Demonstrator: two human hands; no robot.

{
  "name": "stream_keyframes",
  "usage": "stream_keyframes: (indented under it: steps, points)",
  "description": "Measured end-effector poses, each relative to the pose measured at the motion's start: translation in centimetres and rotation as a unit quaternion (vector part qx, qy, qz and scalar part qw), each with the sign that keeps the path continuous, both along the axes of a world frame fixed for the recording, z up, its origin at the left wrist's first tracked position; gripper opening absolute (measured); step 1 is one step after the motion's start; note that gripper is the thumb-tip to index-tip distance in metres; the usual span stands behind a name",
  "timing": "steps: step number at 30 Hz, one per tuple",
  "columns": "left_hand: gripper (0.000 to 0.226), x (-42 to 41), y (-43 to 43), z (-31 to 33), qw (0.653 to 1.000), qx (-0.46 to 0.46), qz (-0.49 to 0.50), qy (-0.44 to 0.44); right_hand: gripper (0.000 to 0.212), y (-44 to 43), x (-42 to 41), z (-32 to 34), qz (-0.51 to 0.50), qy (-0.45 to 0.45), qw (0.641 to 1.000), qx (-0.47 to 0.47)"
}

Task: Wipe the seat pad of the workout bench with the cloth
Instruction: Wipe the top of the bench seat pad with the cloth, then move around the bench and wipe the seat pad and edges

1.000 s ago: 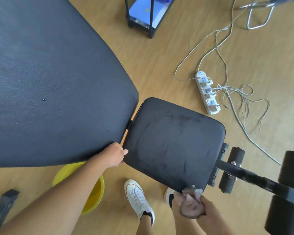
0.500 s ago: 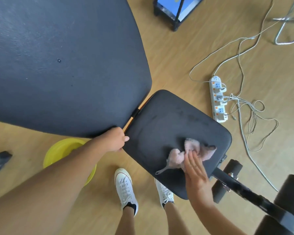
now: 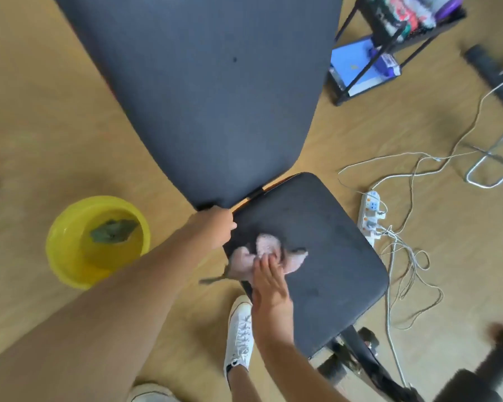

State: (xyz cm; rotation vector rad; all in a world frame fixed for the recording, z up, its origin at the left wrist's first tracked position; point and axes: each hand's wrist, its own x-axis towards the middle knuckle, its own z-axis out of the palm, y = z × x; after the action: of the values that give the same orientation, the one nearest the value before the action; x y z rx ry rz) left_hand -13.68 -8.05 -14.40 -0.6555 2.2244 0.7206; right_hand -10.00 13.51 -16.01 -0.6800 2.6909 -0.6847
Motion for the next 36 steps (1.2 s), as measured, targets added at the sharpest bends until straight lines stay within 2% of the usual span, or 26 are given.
stream_keyframes:
  steps: [2, 5, 7, 9, 12, 15, 17, 18, 19, 21, 24, 26, 28, 31, 32, 33, 34, 36]
  points:
    - [0.035, 3.7, 0.1, 0.5, 0.992, 0.023, 0.096, 0.077, 0.038, -0.8, 2.5, 1.2, 0.037, -0.023, 0.999, 0.004]
    - [0.050, 13.4, 0.3, 1.4, 0.958, 0.043, 0.190, 0.211, 0.020, -3.5, 2.0, 3.9, -0.055, -0.102, 0.993, 0.037]
    - [0.063, 20.6, -0.5, 2.8, 0.937, 0.036, 0.238, 0.254, 0.016, -6.7, 2.7, 6.2, -0.082, -0.134, 0.987, 0.023]
    - [0.072, 27.5, -1.9, 4.2, 0.921, 0.020, 0.294, 0.255, 0.025, -10.6, 5.8, 8.3, -0.046, -0.149, 0.988, -0.019]
    - [0.082, 36.1, -4.1, 6.7, 0.893, -0.003, 0.375, 0.248, 0.044, -15.7, 12.8, 10.9, 0.066, -0.209, 0.971, -0.094]
    - [0.081, 44.1, -5.4, 8.7, 0.880, -0.052, 0.407, 0.239, 0.036, -20.2, 20.3, 11.6, 0.155, -0.266, 0.946, -0.105]
    - [0.076, 48.9, -4.9, 9.7, 0.883, -0.071, 0.411, 0.214, 0.025, -22.0, 25.5, 11.5, 0.215, -0.291, 0.928, -0.092]
    - [0.073, 51.4, -4.4, 9.9, 0.887, -0.080, 0.410, 0.195, 0.013, -22.4, 28.1, 11.4, 0.250, -0.300, 0.917, -0.078]
    - [0.070, 53.7, -3.7, 10.1, 0.893, -0.086, 0.408, 0.172, 0.014, -22.9, 30.7, 11.5, 0.286, -0.304, 0.906, -0.067]
    - [0.066, 58.7, -2.2, 9.9, 0.898, -0.081, 0.415, 0.119, 0.046, -23.5, 35.2, 11.2, 0.353, -0.296, 0.886, -0.056]
    - [0.068, 66.5, -0.2, 9.9, 0.918, -0.053, 0.390, 0.041, 0.057, -23.3, 41.4, 10.5, 0.417, -0.261, 0.869, -0.050]
    - [0.069, 72.2, 0.8, 9.7, 0.932, -0.038, 0.360, -0.019, 0.042, -22.5, 44.9, 8.9, 0.427, -0.243, 0.869, -0.061]
    - [0.072, 77.9, 1.3, 9.8, 0.933, -0.010, 0.349, -0.085, 0.015, -21.0, 48.2, 7.0, 0.446, -0.223, 0.865, -0.059]
    - [0.073, 85.7, 1.3, 10.5, 0.919, 0.049, 0.358, -0.156, 0.011, -16.8, 52.6, 2.6, 0.507, -0.115, 0.852, -0.052]
    - [0.072, 88.0, 1.4, 11.0, 0.914, 0.062, 0.364, -0.165, 0.013, -14.8, 53.8, 1.6, 0.533, -0.093, 0.839, -0.057]
    - [0.070, 90.2, 1.6, 11.7, 0.908, 0.068, 0.379, -0.167, 0.014, -12.4, 54.8, 0.9, 0.579, -0.091, 0.808, -0.061]
    - [0.068, 92.3, 1.8, 12.7, 0.900, 0.069, 0.399, -0.165, 0.013, -9.8, 55.6, 0.7, 0.656, -0.093, 0.747, -0.053]
    - [0.071, 95.4, 2.9, 15.0, 0.891, 0.070, 0.418, -0.161, 0.009, -4.6, 56.2, 1.3, 0.827, -0.033, 0.561, -0.008]
